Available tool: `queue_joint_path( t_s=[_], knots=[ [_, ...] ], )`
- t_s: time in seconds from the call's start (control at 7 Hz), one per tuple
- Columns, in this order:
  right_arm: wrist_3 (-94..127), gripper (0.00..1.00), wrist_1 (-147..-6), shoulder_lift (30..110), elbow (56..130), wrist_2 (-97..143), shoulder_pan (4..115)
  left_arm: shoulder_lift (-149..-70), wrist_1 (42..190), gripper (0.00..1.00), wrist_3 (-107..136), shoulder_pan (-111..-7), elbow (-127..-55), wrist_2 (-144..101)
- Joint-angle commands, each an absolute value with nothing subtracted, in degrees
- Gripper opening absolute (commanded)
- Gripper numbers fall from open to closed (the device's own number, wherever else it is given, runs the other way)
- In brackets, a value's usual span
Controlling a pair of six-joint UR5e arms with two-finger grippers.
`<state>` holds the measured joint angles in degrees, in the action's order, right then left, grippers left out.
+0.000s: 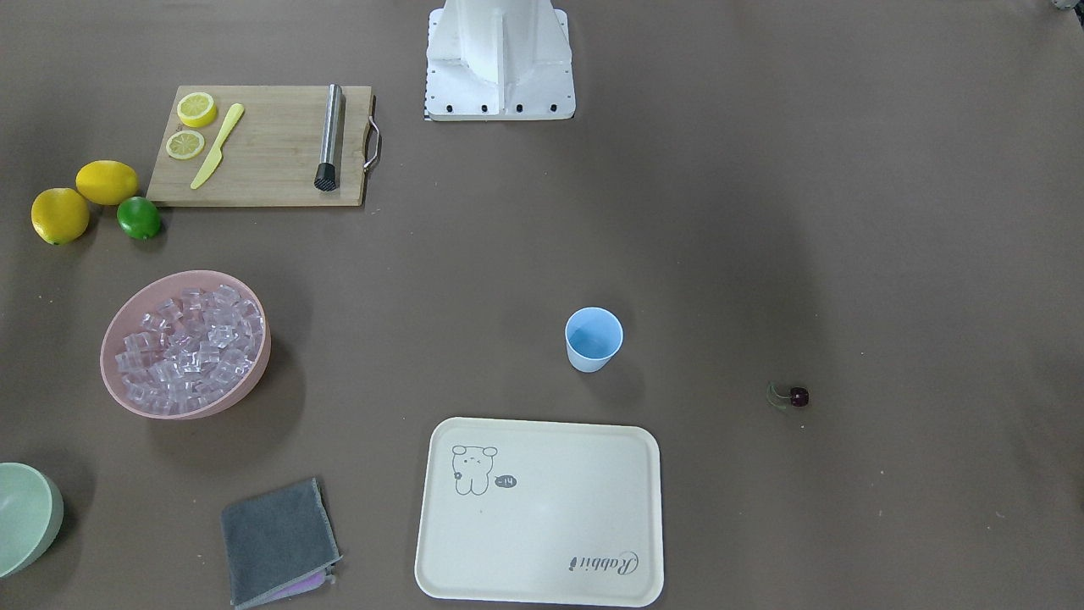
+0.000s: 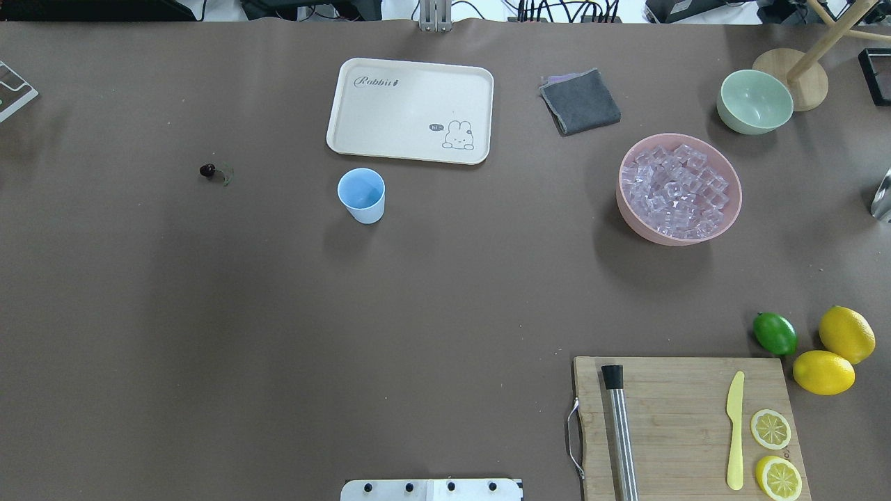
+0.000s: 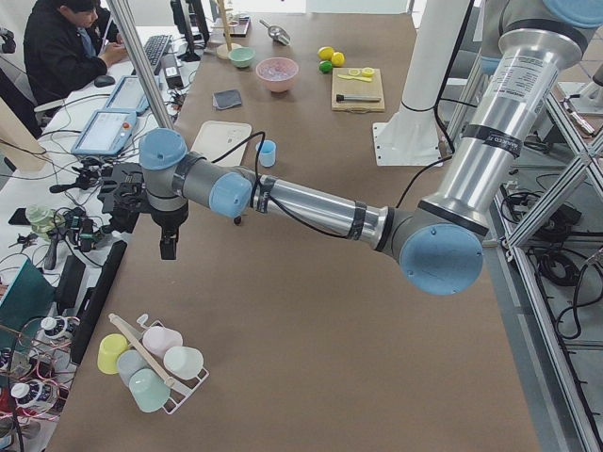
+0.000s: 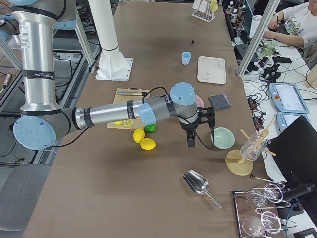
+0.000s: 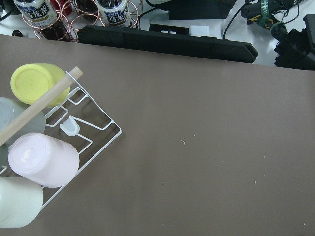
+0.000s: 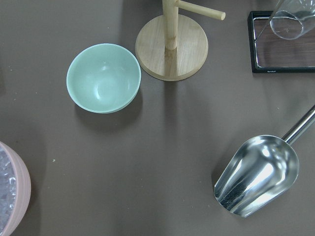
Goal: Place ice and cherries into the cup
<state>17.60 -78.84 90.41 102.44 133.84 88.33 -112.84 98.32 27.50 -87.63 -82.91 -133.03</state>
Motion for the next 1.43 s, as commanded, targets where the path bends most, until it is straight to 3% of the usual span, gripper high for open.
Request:
queue_joint_path(
  t_s=[0.0, 0.57, 1.29],
  knots=[
    [17.05, 1.0, -78.32, 90.88, 103.09, 133.86, 88.33, -115.22, 99.48, 0.98, 34.53, -87.63, -83.58, -133.15],
    [20.72, 1.0, -74.27, 85.81, 102.74, 133.42, 84.83, -114.43, 100.88, 0.98, 21.2, -87.1, -82.97, -131.93],
    [43.03, 1.0, -74.09, 76.64, 103.44, 127.04, 63.68, -115.14, 101.43, 0.98, 20.92, -86.13, -86.21, -130.78]
  ],
)
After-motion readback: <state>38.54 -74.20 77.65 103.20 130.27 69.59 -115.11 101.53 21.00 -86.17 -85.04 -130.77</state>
